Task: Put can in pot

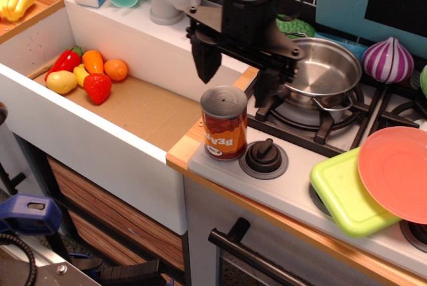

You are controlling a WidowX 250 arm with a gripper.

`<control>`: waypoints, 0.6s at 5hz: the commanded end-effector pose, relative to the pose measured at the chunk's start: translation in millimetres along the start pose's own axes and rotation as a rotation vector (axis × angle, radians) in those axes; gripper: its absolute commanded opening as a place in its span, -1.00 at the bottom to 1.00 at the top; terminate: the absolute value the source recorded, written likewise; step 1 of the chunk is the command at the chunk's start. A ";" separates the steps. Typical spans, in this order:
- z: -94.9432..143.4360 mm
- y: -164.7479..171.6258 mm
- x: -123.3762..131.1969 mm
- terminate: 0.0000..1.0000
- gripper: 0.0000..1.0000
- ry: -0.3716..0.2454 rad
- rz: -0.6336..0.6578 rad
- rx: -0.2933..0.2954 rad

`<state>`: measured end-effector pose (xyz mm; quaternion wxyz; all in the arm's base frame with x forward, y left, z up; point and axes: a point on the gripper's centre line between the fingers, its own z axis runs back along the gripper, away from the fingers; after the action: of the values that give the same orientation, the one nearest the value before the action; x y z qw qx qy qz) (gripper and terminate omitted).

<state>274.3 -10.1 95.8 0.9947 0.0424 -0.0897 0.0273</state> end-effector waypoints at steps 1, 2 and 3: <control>-2.2 12.6 1.4 -1.00 1.00 -0.012 -0.012 0.000; -11.5 11.4 -2.8 -1.00 1.00 -0.028 -0.003 -0.023; -18.9 11.5 -5.2 -1.00 1.00 -0.040 0.001 -0.038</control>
<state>268.9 1.7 67.1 0.9944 0.0182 -0.1016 0.0219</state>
